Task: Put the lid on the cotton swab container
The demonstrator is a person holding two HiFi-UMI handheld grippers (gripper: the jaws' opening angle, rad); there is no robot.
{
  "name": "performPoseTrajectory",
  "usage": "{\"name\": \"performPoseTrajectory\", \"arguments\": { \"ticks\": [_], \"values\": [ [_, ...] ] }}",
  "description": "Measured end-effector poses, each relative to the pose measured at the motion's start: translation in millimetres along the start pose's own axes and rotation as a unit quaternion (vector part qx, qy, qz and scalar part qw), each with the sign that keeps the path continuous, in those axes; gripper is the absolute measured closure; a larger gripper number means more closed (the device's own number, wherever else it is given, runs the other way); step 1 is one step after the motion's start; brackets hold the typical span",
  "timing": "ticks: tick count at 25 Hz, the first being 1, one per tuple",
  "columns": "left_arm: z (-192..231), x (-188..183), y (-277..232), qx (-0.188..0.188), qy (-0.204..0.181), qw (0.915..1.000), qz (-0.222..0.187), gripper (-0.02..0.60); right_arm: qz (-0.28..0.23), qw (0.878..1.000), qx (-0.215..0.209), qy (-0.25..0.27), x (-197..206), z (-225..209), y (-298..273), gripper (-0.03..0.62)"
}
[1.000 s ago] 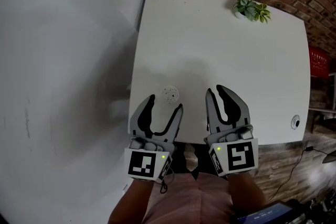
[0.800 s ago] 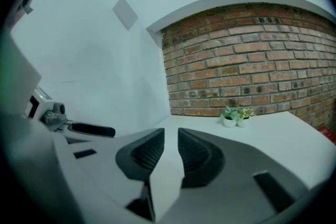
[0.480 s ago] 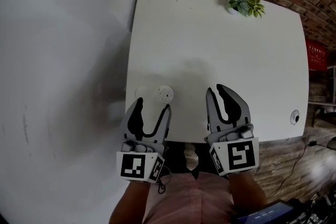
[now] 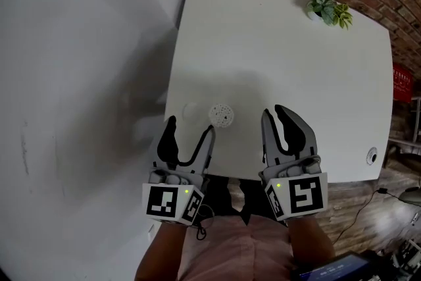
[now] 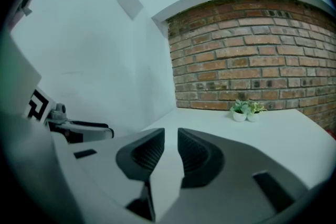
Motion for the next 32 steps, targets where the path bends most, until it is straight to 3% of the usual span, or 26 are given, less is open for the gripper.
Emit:
{"name": "performPoseTrajectory", "arguments": {
  "ticks": [7,10,32],
  "values": [
    [14,17,-15,0.023,0.065,0.9976,0.008,0.232,0.024,1.0,0.002,0.009,12,4,-11,0.511],
    [14,18,-21,0.032,0.074,0.9967,0.01,0.227,0.03,1.0,0.005,0.008,16,2,-13,0.513],
    [-36,-14,-19,0.072,0.017,0.9973,-0.005,0.224,0.003,1.0,0.019,-0.012,10,-15,9,0.514]
  ]
}}
Point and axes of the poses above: the fingertips, and each gripper's own axes: y backward along the fingers, z to its left, x out of its underside, the point moved 2 cm from there along y, backward along the fingers, and after that the axes turned 11 degrees about z, right-handed, at the moved point
